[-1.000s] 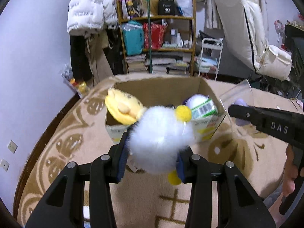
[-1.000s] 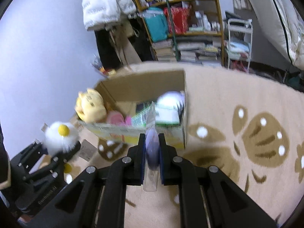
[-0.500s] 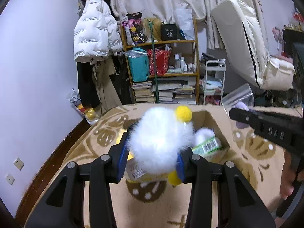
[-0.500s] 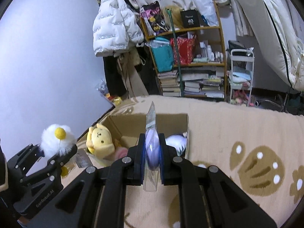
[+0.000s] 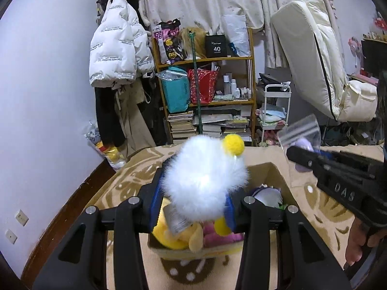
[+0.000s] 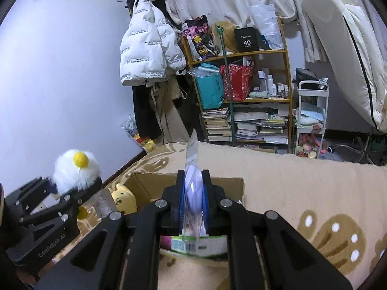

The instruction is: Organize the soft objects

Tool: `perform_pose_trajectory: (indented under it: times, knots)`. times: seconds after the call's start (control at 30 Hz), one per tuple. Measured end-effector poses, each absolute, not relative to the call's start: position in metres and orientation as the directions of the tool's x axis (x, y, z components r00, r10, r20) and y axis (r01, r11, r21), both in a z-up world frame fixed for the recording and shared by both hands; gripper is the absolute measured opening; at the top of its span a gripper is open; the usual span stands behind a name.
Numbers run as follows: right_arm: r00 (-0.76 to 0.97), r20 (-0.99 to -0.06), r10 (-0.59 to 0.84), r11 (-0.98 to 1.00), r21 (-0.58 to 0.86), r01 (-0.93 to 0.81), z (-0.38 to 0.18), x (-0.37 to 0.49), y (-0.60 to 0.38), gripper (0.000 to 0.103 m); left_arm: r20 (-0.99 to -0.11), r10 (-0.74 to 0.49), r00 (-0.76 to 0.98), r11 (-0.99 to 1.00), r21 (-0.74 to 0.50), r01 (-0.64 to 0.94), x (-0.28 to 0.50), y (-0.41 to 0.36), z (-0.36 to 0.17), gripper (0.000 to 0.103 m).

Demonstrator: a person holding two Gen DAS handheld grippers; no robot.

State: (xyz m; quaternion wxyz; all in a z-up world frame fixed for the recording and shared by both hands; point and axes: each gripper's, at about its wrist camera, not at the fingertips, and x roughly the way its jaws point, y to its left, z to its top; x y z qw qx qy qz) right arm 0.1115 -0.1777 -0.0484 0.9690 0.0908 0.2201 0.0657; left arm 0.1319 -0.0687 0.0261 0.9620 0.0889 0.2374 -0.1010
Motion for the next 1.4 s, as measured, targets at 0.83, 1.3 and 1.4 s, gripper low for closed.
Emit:
perform_pose_trajectory:
  times: [0.83, 1.3, 1.4]
  knots:
    - [0.829, -0.492, 0.266, 0.951, 0.274, -0.142, -0.102, 0.146, -0.183, 0.014, -0.569, -0.159, 0.807, 0.965, 0.083, 0.249, 0.182, -0.071, -0.017, 0.048]
    - [0.806, -0.523, 0.277, 0.950, 0.275, -0.148, -0.108, 0.148, -0.182, 0.021, -0.564, -0.143, 0.813, 0.978, 0.048, 0.205, 0.178, -0.053, -0.013, 0.072]
    - [0.815, -0.513, 0.271, 0.948, 0.291, -0.133, -0.104, 0.144, -0.188, 0.041, -0.553, -0.116, 0.825, 0.981, 0.067, 0.183, 0.174, -0.047, -0.008, 0.079]
